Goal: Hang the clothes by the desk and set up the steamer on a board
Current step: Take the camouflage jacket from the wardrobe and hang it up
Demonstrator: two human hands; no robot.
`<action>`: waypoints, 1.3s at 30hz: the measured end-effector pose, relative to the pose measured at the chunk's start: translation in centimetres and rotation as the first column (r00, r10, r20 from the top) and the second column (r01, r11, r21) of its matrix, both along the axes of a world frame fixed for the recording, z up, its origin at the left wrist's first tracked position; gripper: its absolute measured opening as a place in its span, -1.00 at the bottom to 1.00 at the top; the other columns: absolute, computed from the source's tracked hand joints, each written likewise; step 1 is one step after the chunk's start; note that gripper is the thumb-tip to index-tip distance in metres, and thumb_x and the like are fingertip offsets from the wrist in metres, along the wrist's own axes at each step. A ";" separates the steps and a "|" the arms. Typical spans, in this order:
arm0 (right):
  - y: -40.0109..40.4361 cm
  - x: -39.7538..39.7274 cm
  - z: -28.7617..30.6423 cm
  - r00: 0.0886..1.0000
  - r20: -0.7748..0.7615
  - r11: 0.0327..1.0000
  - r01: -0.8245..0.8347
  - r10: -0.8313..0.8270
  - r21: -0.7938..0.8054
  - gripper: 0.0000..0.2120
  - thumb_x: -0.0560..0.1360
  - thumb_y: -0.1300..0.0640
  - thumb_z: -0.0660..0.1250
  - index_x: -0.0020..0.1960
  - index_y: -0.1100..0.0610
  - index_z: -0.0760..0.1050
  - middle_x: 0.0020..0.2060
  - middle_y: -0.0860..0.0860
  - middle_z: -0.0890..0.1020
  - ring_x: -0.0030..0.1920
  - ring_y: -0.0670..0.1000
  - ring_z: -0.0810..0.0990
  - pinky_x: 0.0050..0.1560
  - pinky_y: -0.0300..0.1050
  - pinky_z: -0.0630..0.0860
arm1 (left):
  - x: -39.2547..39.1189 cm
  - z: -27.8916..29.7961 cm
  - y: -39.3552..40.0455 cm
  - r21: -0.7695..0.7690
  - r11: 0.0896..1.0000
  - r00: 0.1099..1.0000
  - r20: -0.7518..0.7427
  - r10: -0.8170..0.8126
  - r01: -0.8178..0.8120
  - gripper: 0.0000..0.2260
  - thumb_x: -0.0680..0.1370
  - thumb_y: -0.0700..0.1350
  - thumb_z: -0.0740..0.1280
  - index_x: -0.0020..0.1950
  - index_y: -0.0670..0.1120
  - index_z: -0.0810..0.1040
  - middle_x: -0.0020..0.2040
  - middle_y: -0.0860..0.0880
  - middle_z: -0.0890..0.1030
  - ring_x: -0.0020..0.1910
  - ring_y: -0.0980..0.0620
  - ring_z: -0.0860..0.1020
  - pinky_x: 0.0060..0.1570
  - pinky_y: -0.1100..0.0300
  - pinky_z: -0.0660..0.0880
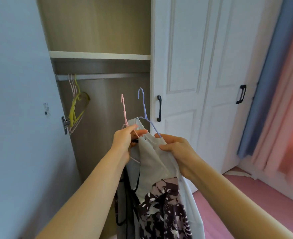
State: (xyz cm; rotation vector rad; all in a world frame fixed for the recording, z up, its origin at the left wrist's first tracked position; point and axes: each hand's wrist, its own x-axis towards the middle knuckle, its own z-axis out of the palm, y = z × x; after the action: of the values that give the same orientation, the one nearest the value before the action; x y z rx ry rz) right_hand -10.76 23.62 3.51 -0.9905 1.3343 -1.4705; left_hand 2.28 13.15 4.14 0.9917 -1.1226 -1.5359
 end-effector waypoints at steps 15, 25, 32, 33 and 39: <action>14.6 3.5 -1.5 0.997 -0.064 0.996 0.057 -0.052 0.075 -0.64 0.45 0.45 0.27 0.11 0.14 0.63 -0.02 0.13 0.70 0.03 0.17 0.65 0.02 -0.04 0.61 | 3.6 -1.7 13.7 -0.020 0.968 0.967 -0.050 -0.251 0.250 -0.70 0.68 -0.09 0.07 0.17 -0.21 0.53 -0.08 -0.08 0.71 -0.22 -0.01 0.61 -0.13 0.15 0.50; 19.7 6.6 -2.2 0.985 -0.153 0.994 0.088 -0.077 0.067 -0.62 0.40 0.36 0.34 0.08 -0.01 0.66 0.09 -0.03 0.67 0.18 0.01 0.58 0.29 0.02 0.46 | 5.1 -1.7 17.1 0.040 0.910 0.853 -0.368 -0.371 0.413 -0.81 0.64 -0.13 0.14 0.12 -0.12 0.53 0.17 -0.10 0.64 0.13 -0.14 0.62 0.32 -0.08 0.40; 23.0 10.1 -3.0 0.980 -0.194 0.997 0.052 -0.041 0.054 -0.58 0.31 0.20 0.34 0.12 -0.08 0.64 0.15 -0.05 0.64 0.27 0.04 0.52 0.39 0.16 0.32 | 8.6 -2.2 20.1 0.067 0.855 0.781 -0.449 -0.434 0.514 -0.72 0.63 -0.11 0.20 0.31 -0.14 0.47 0.24 -0.06 0.60 0.18 -0.10 0.59 0.28 -0.04 0.42; 23.6 10.7 -2.9 0.970 -0.240 0.997 0.055 -0.040 0.056 -0.60 0.35 0.20 0.32 0.13 -0.08 0.63 0.15 -0.07 0.64 0.25 0.01 0.53 0.38 0.15 0.33 | 9.2 -2.2 20.7 0.069 0.849 0.775 -0.453 -0.441 0.523 -0.71 0.61 -0.12 0.22 0.31 -0.15 0.47 0.25 -0.05 0.59 0.18 -0.10 0.59 0.27 -0.04 0.43; 27.2 15.1 -1.9 0.622 -0.777 0.958 0.270 -0.099 0.094 -0.75 0.56 0.09 0.22 0.21 -0.01 0.51 0.09 -0.12 0.59 0.07 -0.13 0.54 0.02 -0.26 0.46 | 11.7 -2.9 25.2 0.085 0.835 0.771 -0.442 -0.457 0.544 -0.67 0.61 -0.16 0.24 0.37 -0.10 0.40 0.35 -0.01 0.49 0.24 -0.11 0.54 0.27 -0.08 0.45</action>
State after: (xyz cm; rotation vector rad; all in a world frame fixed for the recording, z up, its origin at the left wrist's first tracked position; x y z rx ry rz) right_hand 4.34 50.84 1.61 -1.4584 2.2153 -1.0155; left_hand 14.00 38.36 1.28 0.4624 -0.9779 -2.2172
